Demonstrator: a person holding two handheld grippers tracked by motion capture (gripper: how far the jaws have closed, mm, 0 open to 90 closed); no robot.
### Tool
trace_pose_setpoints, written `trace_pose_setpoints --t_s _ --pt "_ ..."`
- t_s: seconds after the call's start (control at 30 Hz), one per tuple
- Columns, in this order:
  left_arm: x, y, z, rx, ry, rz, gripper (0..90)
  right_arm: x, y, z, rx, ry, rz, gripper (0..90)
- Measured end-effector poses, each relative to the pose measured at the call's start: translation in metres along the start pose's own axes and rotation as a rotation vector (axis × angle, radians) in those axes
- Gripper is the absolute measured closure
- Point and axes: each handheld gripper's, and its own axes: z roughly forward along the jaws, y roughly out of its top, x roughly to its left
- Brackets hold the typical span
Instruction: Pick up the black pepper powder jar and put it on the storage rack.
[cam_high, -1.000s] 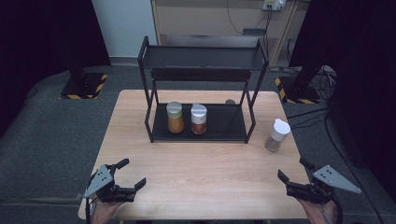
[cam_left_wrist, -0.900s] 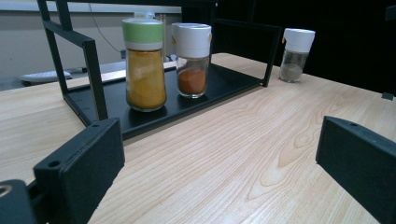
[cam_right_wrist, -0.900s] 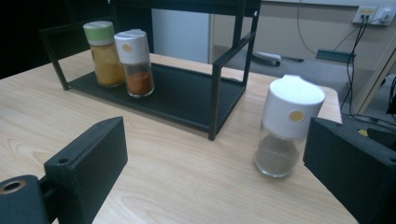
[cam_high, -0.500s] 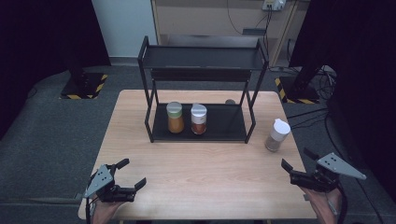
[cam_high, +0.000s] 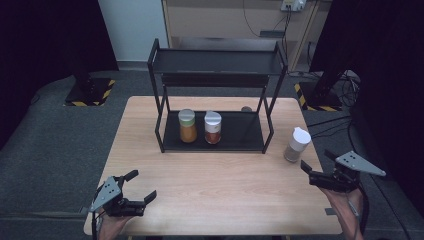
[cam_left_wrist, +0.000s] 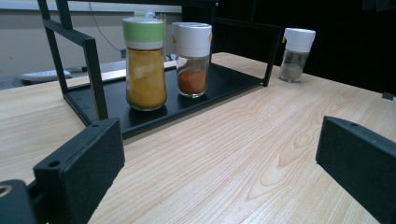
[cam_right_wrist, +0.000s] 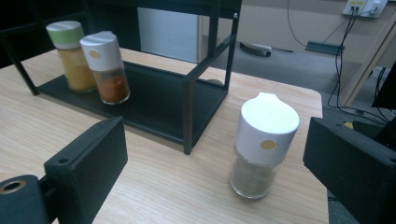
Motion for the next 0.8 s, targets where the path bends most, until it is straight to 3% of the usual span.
trace_pose_setpoints --t_s 0.8 --pt "0.0 0.0 0.0 0.002 0.001 0.0 0.4 -0.021 0.02 0.057 0.098 -0.063 0.01 6.7"
